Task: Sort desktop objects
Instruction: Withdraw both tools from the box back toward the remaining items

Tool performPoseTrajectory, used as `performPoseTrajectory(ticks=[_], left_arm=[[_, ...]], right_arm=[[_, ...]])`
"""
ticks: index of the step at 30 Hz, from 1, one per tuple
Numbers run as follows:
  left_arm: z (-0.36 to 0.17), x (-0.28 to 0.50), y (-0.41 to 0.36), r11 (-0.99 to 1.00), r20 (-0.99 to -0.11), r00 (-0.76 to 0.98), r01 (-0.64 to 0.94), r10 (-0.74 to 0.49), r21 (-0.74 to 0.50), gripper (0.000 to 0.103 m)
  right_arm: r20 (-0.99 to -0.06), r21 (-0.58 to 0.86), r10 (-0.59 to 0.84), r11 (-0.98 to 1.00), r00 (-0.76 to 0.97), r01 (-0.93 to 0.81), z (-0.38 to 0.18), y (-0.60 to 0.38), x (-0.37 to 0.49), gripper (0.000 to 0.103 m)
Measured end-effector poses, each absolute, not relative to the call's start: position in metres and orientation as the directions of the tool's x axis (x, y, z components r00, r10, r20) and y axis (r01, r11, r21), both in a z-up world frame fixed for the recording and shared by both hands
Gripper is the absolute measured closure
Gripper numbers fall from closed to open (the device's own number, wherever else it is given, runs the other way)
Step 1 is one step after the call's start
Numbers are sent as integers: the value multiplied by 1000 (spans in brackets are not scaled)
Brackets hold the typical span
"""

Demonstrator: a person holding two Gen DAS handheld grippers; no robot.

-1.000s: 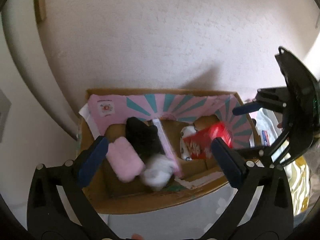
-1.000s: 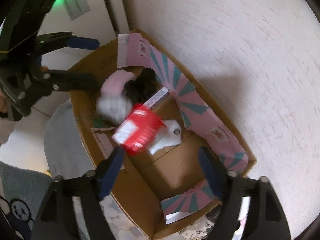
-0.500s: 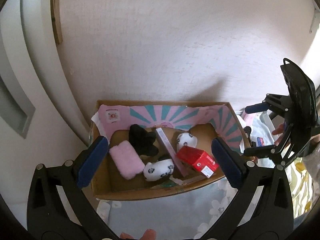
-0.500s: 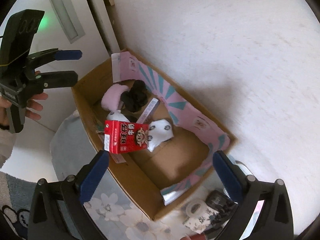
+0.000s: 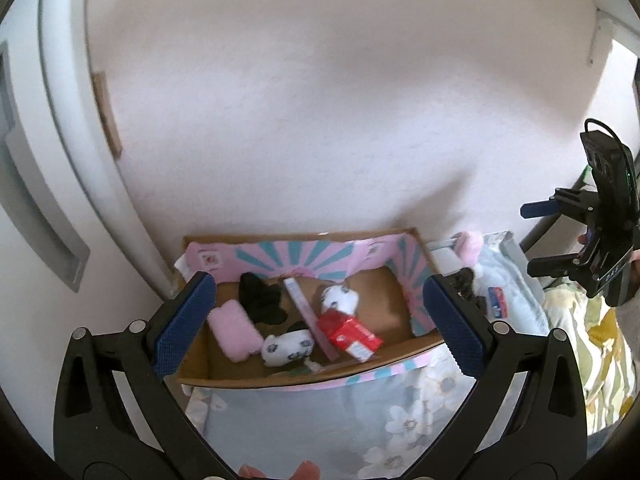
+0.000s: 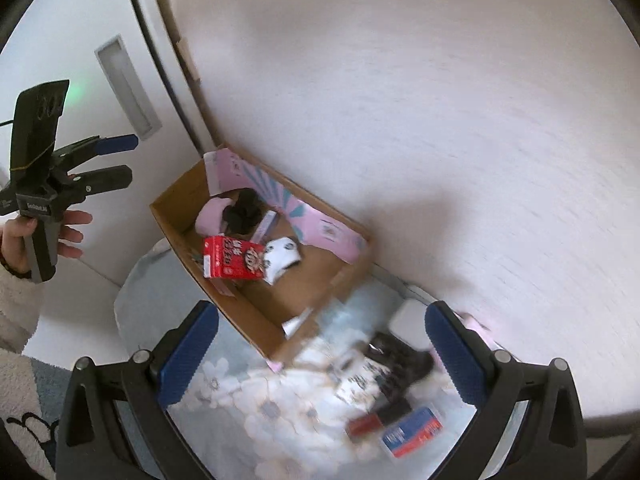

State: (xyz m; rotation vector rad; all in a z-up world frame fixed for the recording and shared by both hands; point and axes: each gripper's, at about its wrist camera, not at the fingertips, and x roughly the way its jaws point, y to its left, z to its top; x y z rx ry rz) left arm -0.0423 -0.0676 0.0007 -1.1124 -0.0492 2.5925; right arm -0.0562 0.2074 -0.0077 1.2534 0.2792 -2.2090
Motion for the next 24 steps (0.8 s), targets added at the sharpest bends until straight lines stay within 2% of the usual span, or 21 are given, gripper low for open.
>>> performPoseTrajectory(ticks=[6, 13, 18, 24], left_arm=[[21, -29, -27, -909, -673, -624, -367, 399, -199, 0], [34, -4, 47, -864, -688, -594, -494, 418, -98, 0], [25, 18, 97, -830, -675, -594, -555, 437, -49, 0], [-6, 35, 140, -818, -688, -557, -568, 464, -91, 0]], right_arm=[[-832, 79, -366, -823, -418, 563, 5, 249, -31, 0], [-871, -32, -250, -829, -422, 558, 4, 290, -1, 0], [-878, -24, -258, -819, -404, 574, -2, 315, 14, 0], [-888, -38, -241, -809, -391, 587, -27, 336, 20, 0]])
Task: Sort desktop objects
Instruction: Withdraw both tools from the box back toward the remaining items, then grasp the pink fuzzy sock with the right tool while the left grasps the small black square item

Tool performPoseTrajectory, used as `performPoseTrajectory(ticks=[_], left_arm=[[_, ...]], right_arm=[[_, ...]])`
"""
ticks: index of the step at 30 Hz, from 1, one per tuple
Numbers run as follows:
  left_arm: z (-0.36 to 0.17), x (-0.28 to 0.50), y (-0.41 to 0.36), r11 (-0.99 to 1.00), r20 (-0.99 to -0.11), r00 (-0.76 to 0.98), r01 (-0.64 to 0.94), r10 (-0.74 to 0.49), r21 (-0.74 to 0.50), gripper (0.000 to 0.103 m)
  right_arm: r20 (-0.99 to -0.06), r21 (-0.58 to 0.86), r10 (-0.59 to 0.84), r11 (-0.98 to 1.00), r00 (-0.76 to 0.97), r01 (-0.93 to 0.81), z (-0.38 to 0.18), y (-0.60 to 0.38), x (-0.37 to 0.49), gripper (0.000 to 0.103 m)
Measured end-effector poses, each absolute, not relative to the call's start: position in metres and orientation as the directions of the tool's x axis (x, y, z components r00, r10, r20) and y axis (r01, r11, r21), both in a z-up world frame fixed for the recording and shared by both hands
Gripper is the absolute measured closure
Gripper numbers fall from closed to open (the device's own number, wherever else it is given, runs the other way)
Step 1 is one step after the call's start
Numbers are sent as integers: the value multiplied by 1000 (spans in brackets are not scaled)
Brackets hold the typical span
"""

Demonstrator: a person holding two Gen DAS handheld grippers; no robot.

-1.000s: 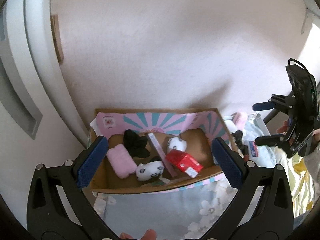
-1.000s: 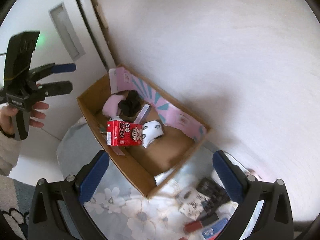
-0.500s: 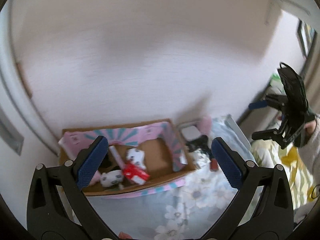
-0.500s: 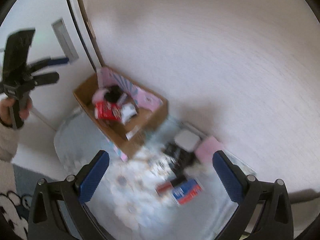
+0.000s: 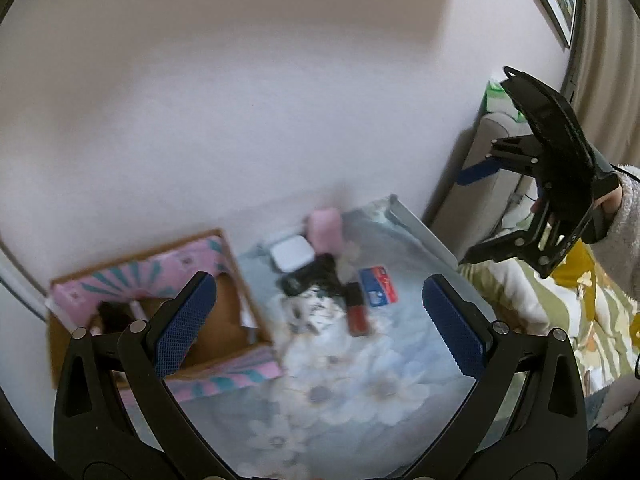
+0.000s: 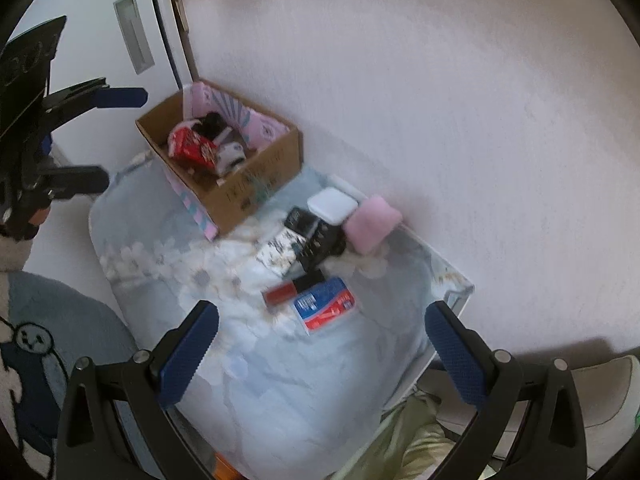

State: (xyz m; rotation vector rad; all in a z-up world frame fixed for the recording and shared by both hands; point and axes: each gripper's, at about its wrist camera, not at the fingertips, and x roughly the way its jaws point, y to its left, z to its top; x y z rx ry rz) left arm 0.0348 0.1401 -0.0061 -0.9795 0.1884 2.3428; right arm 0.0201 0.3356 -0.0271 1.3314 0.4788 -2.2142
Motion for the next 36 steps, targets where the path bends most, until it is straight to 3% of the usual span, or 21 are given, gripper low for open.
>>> performPoseTrajectory(ticks=[7, 14, 19, 21, 24, 28, 33, 36], left_arm=[[-39, 48, 174, -861, -675, -607, -501, 420, -85, 0], [-100, 60, 222, -871, -699, -621, -492, 355, -6, 4], [-154, 51, 246, -878, -730, -609, -478, 310, 26, 12], [-173, 43, 248, -885, -746, -593, -466, 304, 10, 22], [-191, 35, 247, -891, -763, -567, -454, 311, -25, 30], [-201, 34, 245, -895, -774, -551, -444, 313, -46, 31], [-213, 37, 249, -886, -788, -522, -460, 325, -61, 42], [-218, 37, 252, -880, -791, -511, -469, 335, -70, 44]], right_arm=[[-899, -18, -238, -820, -368, 573, -69, 356, 5, 0], [-860, 123, -332, -872, -388, 474, -94, 376, -41, 1], [-855, 182, -344, -900, -388, 397, -125, 374, -83, 17], [-854, 230, -375, -894, -361, 385, -140, 371, -96, 34], [-857, 266, -398, -886, -327, 379, -160, 365, -111, 40], [-853, 291, -418, -877, -311, 382, -174, 358, -119, 41], [-845, 315, -437, -873, -309, 372, -183, 356, -124, 54], [-834, 340, -456, -868, -311, 361, -186, 357, -126, 54]])
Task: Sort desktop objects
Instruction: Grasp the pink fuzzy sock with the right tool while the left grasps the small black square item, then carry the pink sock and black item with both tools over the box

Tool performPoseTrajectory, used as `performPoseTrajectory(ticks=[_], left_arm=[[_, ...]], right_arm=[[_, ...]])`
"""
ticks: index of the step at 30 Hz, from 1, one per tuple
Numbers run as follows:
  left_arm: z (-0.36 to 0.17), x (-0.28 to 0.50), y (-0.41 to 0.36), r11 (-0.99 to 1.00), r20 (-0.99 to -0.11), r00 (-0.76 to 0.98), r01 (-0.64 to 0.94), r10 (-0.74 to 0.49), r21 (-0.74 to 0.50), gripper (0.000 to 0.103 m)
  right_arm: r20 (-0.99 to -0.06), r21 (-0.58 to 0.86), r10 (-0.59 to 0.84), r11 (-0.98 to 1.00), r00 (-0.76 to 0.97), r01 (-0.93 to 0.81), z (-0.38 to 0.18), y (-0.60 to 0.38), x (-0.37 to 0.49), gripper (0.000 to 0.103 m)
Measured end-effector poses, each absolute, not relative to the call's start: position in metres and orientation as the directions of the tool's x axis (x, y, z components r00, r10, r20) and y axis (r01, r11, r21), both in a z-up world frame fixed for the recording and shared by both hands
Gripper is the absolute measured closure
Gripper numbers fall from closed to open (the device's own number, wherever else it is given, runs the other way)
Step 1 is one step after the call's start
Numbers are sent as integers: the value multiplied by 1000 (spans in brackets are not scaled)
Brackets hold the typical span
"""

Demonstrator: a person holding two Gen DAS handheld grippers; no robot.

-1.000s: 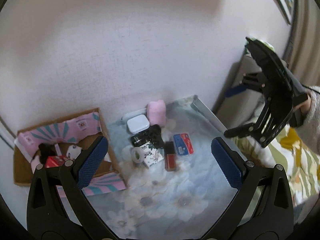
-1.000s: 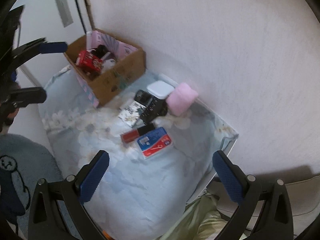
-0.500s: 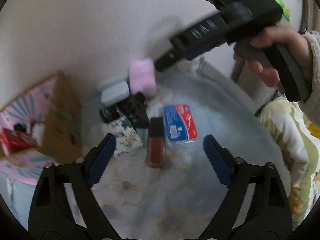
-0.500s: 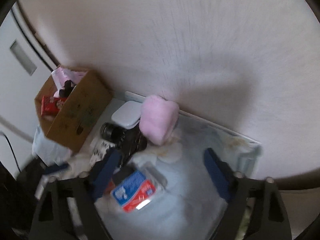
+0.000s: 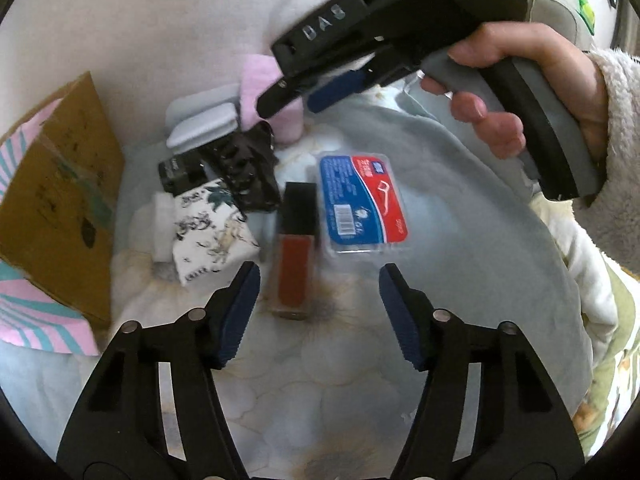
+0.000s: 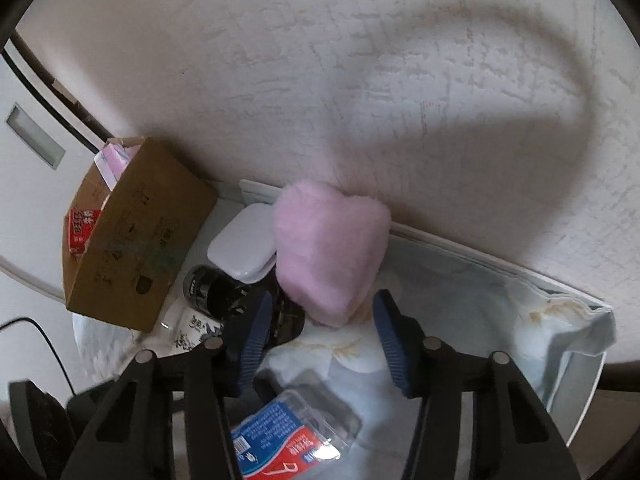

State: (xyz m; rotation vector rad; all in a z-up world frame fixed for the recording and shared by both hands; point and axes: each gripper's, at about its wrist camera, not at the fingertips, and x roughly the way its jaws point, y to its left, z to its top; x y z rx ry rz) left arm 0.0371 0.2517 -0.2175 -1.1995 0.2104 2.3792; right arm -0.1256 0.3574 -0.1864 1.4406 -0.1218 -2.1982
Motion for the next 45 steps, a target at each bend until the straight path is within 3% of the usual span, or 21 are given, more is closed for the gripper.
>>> performPoseTrajectory(ticks=[4, 6, 7, 12, 13, 35, 45], left_arm=[[-223, 34, 252, -881, -797, -497, -464, 343, -91, 44], [-225, 31, 251, -879, -792, -502, -469, 346, -87, 46], [-225, 30, 252, -882, -792, -504, -463, 344, -88, 47], [-227, 26, 243, -888, -791, -509, -450, 339, -91, 82], [-227, 24, 240, -891, -792, -510, -445, 336, -92, 84], [-203, 21, 240, -852, -779, -500, -517, 378, -81, 85], [-142, 45, 209, -841, -721, -543, -531, 431, -103, 85]], right_arm=[[-818, 369, -478, -863, -320, 345, -187, 358, -130, 58], [-816, 375, -479, -864, -323, 335, -189, 358, -132, 72], [-816, 376, -478, -865, -323, 332, -190, 358, -134, 73], [-803, 373, -480, -867, -353, 330, -191, 362, -130, 86], [-801, 366, -477, -868, -361, 336, -190, 362, -128, 86], [-796, 259, -409, -897, -447, 359, -157, 365, -107, 89], [-793, 205, -371, -909, -483, 362, -116, 343, -92, 90]])
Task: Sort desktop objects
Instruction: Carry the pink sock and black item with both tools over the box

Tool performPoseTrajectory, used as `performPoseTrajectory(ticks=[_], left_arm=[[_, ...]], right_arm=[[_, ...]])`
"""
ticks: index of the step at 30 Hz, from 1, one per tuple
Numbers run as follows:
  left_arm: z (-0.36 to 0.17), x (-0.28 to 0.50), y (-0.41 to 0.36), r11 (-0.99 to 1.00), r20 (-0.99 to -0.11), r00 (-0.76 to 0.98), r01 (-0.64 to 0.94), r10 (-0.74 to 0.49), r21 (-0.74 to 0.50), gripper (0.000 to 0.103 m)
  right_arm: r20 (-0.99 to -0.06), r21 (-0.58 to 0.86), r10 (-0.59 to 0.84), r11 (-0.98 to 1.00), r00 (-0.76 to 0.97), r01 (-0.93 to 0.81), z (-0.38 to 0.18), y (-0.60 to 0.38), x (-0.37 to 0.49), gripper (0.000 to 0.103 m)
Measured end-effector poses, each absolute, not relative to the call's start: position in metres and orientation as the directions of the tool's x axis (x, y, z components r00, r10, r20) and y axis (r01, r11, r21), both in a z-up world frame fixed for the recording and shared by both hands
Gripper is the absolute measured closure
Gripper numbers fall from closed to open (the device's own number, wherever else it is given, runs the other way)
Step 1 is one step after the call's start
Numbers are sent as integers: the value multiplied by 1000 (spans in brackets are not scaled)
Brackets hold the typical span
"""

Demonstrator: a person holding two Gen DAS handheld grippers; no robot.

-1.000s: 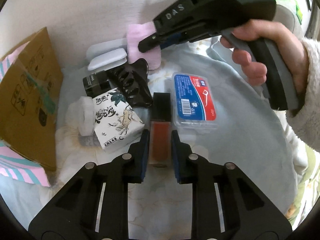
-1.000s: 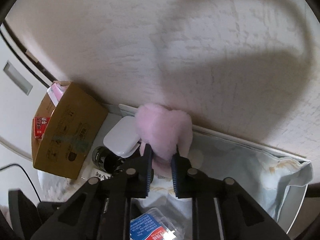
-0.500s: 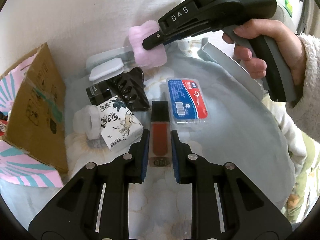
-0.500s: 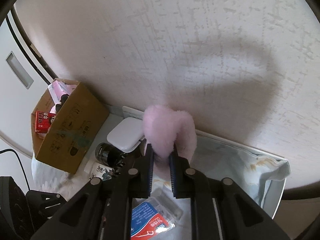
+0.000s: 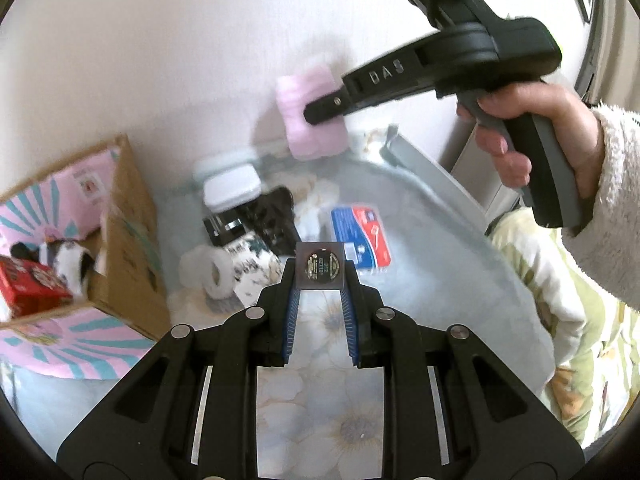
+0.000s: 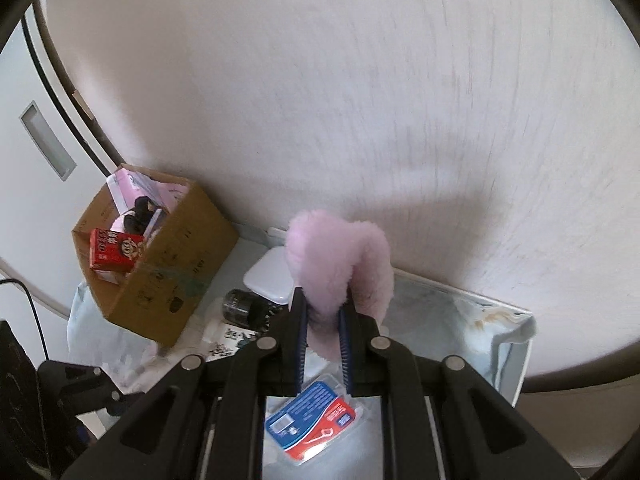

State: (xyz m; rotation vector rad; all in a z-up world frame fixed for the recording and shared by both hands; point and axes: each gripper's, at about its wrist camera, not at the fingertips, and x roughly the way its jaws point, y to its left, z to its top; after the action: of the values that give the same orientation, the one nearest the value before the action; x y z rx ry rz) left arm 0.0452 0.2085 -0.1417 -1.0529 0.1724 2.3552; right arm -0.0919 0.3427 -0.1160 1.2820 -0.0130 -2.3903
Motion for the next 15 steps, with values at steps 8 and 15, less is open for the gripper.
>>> performPoseTrajectory(ticks=[8, 15], left_arm=[[-84, 53, 183, -831, -656, -590, -546, 471, -106, 85], [-41, 38, 145, -836, -626, -621, -541, 471, -92, 85]], right_arm=[[-777, 157, -355, -909, -519, 386, -68, 329, -72, 90], [-762, 126, -370, -889, -531, 440, -26, 294, -60, 90]])
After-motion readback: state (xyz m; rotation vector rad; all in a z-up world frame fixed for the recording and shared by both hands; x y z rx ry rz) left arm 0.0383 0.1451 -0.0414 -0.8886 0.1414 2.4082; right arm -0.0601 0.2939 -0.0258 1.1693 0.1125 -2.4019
